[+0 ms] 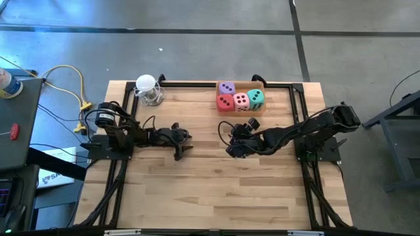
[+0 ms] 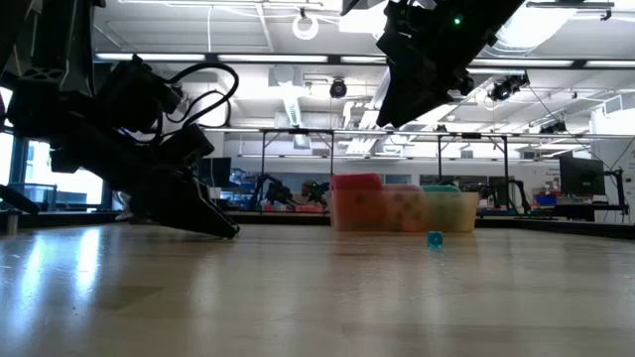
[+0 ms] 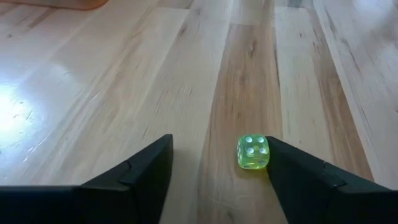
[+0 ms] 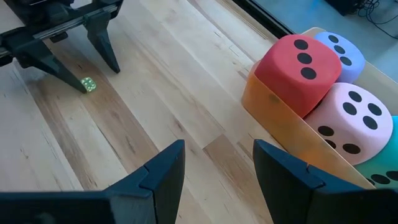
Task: Pick & Place Dice
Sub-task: Put the small green die into the orange bin
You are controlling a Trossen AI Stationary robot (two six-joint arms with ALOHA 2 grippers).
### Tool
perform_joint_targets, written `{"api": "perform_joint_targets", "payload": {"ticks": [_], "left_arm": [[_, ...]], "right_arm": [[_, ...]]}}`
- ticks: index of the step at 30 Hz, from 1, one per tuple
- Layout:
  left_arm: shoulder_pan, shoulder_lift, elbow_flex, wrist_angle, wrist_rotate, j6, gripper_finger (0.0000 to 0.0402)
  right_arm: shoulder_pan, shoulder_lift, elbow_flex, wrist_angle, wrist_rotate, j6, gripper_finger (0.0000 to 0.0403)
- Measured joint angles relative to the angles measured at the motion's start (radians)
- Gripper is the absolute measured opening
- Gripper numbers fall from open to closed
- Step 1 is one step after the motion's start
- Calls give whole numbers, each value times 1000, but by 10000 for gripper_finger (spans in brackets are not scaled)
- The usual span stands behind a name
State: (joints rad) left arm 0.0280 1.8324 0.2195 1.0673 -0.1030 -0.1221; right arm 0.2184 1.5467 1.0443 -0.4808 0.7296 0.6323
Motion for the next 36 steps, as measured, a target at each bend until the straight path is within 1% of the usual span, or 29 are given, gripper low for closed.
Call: {"api": "perform_joint_targets", "payload": {"ticks": [14, 22, 27, 31, 33, 36], "left_arm": [[1, 0, 0, -3, -7, -10, 143], [1, 0, -1, -3, -4, -13, 97], [1, 0, -1, -14, -10, -55, 72], [1, 0, -1, -17, -12, -59, 52], [1, 0, -1, -17, -12, -61, 48], [1, 0, -1, -17, -12, -68, 52]], "right_arm": [[0, 0, 0, 0, 0, 0, 182], [0, 0, 0, 0, 0, 2, 182], [0, 0, 0, 0, -3, 3, 182], [0, 0, 0, 0, -4, 3, 182], [0, 0, 0, 3, -12, 12, 182], [0, 0, 0, 3, -62, 52, 182]]}}
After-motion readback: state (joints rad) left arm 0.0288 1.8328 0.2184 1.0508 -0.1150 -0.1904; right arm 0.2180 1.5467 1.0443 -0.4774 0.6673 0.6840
